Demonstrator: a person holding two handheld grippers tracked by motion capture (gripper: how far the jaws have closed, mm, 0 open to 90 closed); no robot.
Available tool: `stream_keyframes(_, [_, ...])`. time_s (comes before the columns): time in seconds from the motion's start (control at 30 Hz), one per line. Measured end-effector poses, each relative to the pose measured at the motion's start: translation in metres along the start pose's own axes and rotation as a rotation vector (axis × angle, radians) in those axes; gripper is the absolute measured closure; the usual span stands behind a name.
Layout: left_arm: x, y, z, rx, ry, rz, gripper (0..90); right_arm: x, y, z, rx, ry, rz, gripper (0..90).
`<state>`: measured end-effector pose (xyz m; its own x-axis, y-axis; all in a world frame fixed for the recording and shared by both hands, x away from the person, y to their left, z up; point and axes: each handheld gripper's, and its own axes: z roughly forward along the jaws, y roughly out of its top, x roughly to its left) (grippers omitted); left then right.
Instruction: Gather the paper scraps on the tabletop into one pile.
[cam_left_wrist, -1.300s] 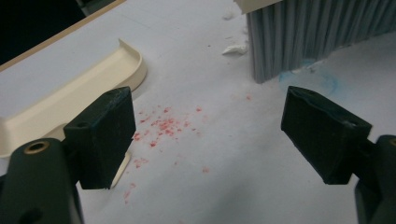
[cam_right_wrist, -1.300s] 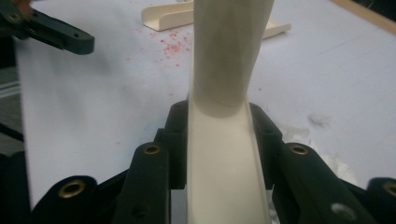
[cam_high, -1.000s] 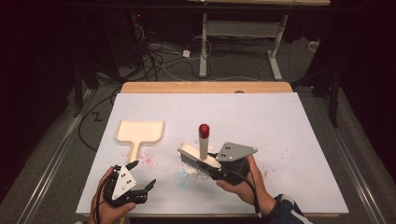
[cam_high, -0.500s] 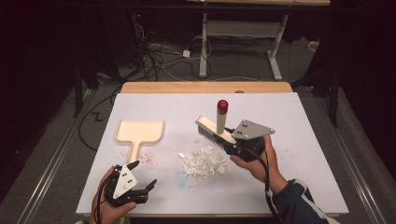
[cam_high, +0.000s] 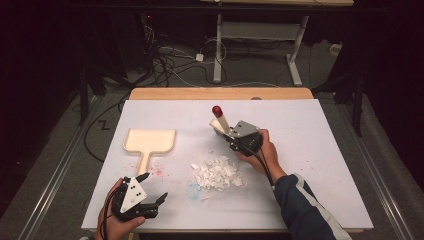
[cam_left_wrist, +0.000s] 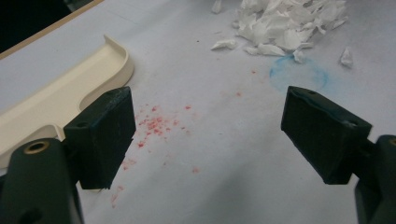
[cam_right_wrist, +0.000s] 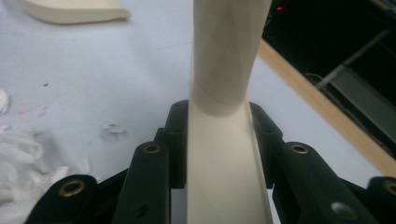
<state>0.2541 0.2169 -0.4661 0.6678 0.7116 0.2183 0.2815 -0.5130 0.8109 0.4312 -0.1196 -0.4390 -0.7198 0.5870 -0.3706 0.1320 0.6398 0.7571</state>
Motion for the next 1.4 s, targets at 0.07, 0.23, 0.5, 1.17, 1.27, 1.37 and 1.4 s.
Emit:
stream_keyframes(0.07, [0.0, 0.0, 0.0, -0.003, -0.002, -0.001, 17.1, 0.007, 0.0, 0.004, -0.019, 0.057, -0.012, 68.3])
stream_keyframes(0.23, [0.0, 0.0, -0.002, -0.009, 0.0, -0.004, 17.1, 0.028, -0.002, -0.003, -0.04, 0.201, -0.113, 67.2])
stream_keyframes(0.5, [-0.002, 0.002, 0.0, -0.004, -0.012, 0.005, 17.1, 0.038, -0.012, -0.041, -0.121, 0.347, -0.155, 68.1])
stream_keyframes(1.17, [-0.012, 0.007, 0.005, 0.02, -0.007, 0.04, 18.0, 0.051, -0.045, -0.113, 0.01, -0.162, 0.228, 68.3])
stream_keyframes(1.27, [-0.012, 0.007, 0.004, 0.018, -0.011, 0.044, 18.0, 0.062, -0.044, -0.102, 0.04, -0.194, 0.247, 68.3])
stream_keyframes(1.37, [-0.01, 0.007, 0.005, 0.018, -0.017, 0.029, 18.0, 0.073, -0.037, -0.094, 0.04, -0.168, 0.299, 68.3])
stream_keyframes(1.4, [-0.01, 0.006, 0.005, 0.014, -0.019, 0.024, 18.0, 0.079, -0.033, -0.091, 0.041, -0.161, 0.299, 68.2])
